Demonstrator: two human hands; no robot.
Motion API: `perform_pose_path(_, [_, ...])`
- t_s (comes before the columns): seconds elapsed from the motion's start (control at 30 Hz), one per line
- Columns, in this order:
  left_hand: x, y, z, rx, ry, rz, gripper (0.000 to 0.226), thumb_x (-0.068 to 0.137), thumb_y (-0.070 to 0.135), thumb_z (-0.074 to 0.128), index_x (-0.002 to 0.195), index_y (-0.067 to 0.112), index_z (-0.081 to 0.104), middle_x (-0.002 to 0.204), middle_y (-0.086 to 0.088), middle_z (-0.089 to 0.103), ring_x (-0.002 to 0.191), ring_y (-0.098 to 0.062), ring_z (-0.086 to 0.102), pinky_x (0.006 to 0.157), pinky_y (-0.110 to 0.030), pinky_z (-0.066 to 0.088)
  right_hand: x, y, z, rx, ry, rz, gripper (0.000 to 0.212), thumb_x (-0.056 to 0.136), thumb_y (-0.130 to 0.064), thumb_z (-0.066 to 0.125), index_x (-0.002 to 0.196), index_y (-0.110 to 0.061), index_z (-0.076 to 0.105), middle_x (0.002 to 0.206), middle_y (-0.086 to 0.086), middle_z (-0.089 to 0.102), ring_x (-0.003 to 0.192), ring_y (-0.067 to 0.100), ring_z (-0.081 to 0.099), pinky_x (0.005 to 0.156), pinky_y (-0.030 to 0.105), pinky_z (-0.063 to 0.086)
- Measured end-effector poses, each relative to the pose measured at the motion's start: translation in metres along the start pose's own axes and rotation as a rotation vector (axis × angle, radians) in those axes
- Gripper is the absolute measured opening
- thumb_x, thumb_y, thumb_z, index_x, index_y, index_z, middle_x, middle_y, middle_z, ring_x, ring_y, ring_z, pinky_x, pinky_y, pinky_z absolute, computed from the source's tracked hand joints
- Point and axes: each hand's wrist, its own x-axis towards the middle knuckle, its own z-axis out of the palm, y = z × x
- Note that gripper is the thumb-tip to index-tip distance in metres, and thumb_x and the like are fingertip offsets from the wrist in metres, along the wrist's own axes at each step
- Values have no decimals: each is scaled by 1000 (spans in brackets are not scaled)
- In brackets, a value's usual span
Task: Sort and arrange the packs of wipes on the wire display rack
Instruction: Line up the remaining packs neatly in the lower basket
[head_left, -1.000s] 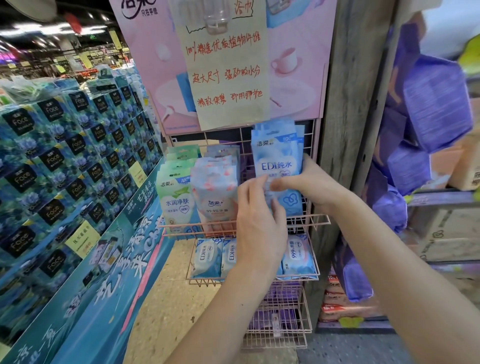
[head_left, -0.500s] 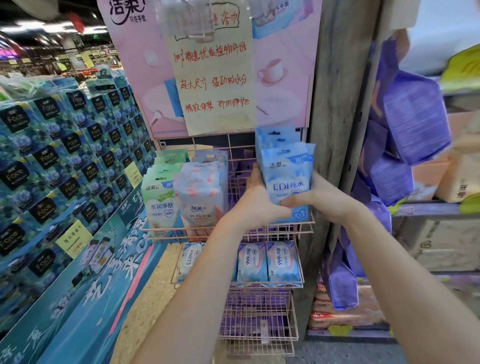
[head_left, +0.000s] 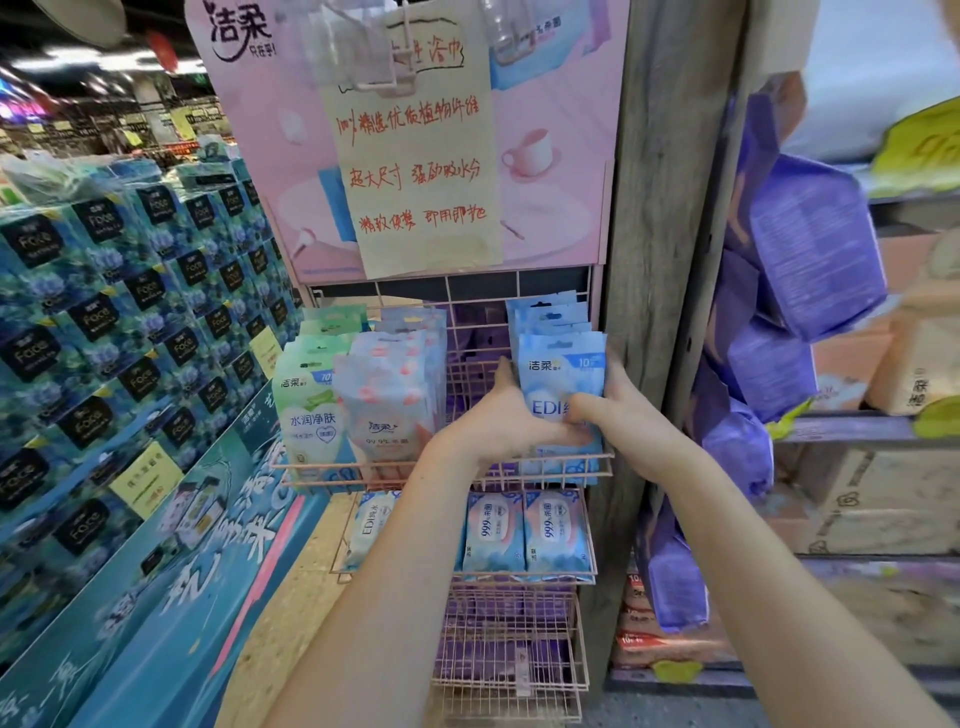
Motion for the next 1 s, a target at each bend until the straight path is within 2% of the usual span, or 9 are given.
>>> perform_pose_path(0.1, [2,-2,3,1,-38,77,119,56,25,101,154,23,33,136,6,66,118,-9,70,100,-38,59,-3,-2,6,44,38,16,78,61,-5,52,134,-29,42,109,-9,70,96,4,68,74,21,54])
perform_pose_path(0.23, [3,-5,9,-15,-17,141,111,61,19,99,152,23,35,133,7,69,118,-10,71,99,-40,59,-6,-5,9,45,67,38,83,57,-5,49,137,-29,41,103,-9,68,89,5,63,67,19,51])
perform_pose_path(0.4, [6,-7,4,10,0,85,103,62,21,98,149,18,42,128,4,73,112,-11,73,96,-41,61,-7,-7,18,42,170,3,72,74,10,52,140,-18,42,104,-1,68,82,6,62,55,14,50])
perform_pose_path(0.5, [-15,4,2,151,67,13,103,58,46,96,143,25,43,126,11,71,113,-10,71,97,-46,59,-12,-7,19,72,274,-91,78,71,9,55,143,-16,41,129,1,63,106,5,65,81,25,59])
perform_pose_path(0.57, [-43,17,4,338,174,8,103,64,53,87,147,22,35,138,6,60,121,-15,65,100,-48,56,-23,-11,23,-11,343,-174,86,66,-4,54,150,-14,36,139,-7,53,123,-3,55,108,30,48])
perform_pose_path(0.67, [-92,40,8,571,237,67,79,88,47,72,152,23,33,154,1,43,133,-23,54,108,-42,47,-40,-23,36,-94,493,-393,87,69,-4,53,153,-9,32,154,-3,41,143,1,37,120,23,29])
perform_pose_path(0.73, [-122,48,1,604,267,112,50,95,43,67,139,30,48,138,12,55,122,-10,60,101,-35,50,-47,-33,49,-108,528,-541,82,70,2,51,150,-6,37,154,2,42,145,6,37,119,22,29])
perform_pose_path(0.83, [-149,47,-31,472,278,81,14,94,35,70,104,37,60,97,22,66,83,9,64,76,-19,54,-53,-41,75,-162,472,-671,74,69,6,49,142,-3,47,145,3,52,137,11,47,114,28,36])
perform_pose_path(1.0, [-156,26,-83,473,446,31,14,90,30,71,92,31,58,77,11,67,66,1,60,63,-23,44,-43,-27,123,-282,311,-611,62,72,0,56,134,-5,54,131,2,59,122,6,54,104,15,38])
